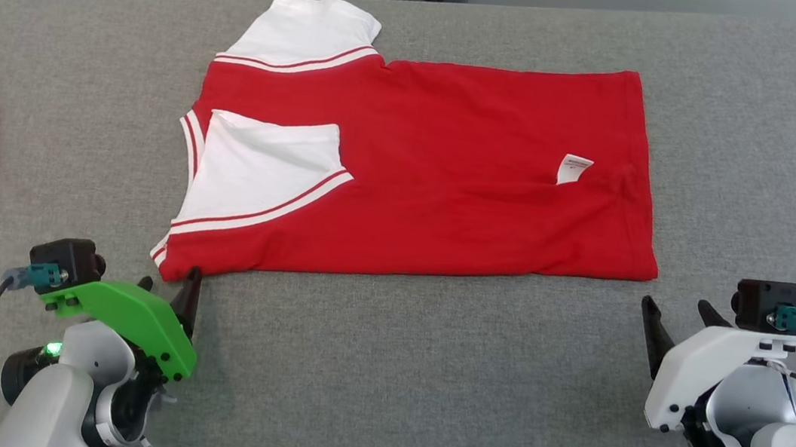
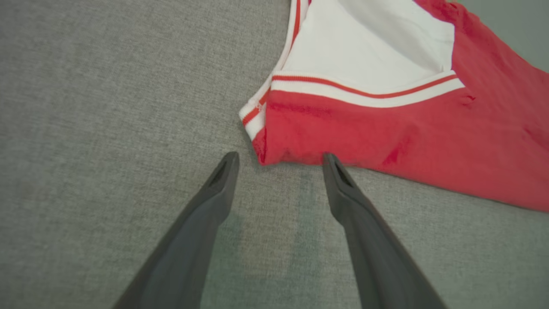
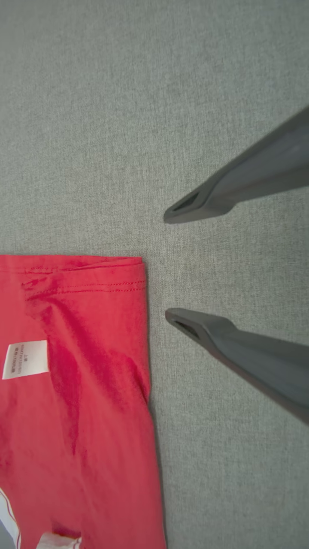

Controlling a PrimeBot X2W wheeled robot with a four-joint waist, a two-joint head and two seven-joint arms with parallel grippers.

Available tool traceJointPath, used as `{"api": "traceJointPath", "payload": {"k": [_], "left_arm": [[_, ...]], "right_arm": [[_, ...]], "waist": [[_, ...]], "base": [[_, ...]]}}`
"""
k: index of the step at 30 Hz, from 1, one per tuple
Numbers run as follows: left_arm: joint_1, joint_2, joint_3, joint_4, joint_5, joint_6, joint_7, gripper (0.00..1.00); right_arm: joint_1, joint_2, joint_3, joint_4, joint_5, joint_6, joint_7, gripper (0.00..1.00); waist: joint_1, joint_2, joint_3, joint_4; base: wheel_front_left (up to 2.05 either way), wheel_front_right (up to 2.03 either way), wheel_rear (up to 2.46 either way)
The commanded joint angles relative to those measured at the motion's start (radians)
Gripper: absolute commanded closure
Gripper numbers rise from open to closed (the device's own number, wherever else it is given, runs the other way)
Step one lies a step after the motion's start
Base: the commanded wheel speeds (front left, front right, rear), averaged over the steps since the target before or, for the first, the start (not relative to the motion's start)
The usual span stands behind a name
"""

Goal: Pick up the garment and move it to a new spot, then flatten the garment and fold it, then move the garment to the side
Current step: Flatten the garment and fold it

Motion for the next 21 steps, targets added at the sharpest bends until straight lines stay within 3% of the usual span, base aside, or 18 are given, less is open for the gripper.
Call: {"api": "traceJointPath", "payload": {"k": [1,6,7,10,11,21], "left_arm": [[-0.025,0.000,0.011,0.004,-0.010,0.006,-0.003,0.00],[-0.056,-0.010,0.024,0.028,-0.027,0.007,-0.013,0.00],[-0.062,-0.011,0.024,0.034,-0.028,0.003,-0.015,0.08],[-0.076,-0.009,0.019,0.045,-0.025,-0.004,-0.020,0.87],[-0.083,-0.008,0.017,0.047,-0.020,-0.009,-0.028,1.00],[-0.090,-0.009,0.001,0.023,-0.010,-0.034,-0.069,1.00]], "right_arm": [[-0.022,0.001,0.003,0.010,0.005,-0.001,-0.006,0.00],[-0.085,0.005,-0.011,0.091,0.078,-0.001,0.008,0.00],[-0.105,0.006,-0.012,0.119,0.080,-0.001,0.009,0.00],[-0.159,0.006,-0.023,0.190,0.101,-0.001,0.002,0.00],[-0.182,0.007,-0.027,0.220,0.125,-0.001,0.002,0.00],[-0.309,0.007,-0.033,0.430,0.059,-0.001,-0.038,0.00]], "waist": [[0.0000,0.0000,0.015,-0.014],[0.0000,0.0000,0.033,-0.030],[0.0000,0.0000,0.037,-0.031],[0.0000,0.0000,0.044,-0.029],[0.0000,0.0000,0.046,-0.028],[0.0000,0.0000,0.049,0.024]], "base": [[0.00,0.00,0.00],[0.00,0.00,0.00],[0.00,0.00,0.00],[0.00,0.00,0.00],[0.00,0.00,0.00],[0.00,0.00,0.00]]}}
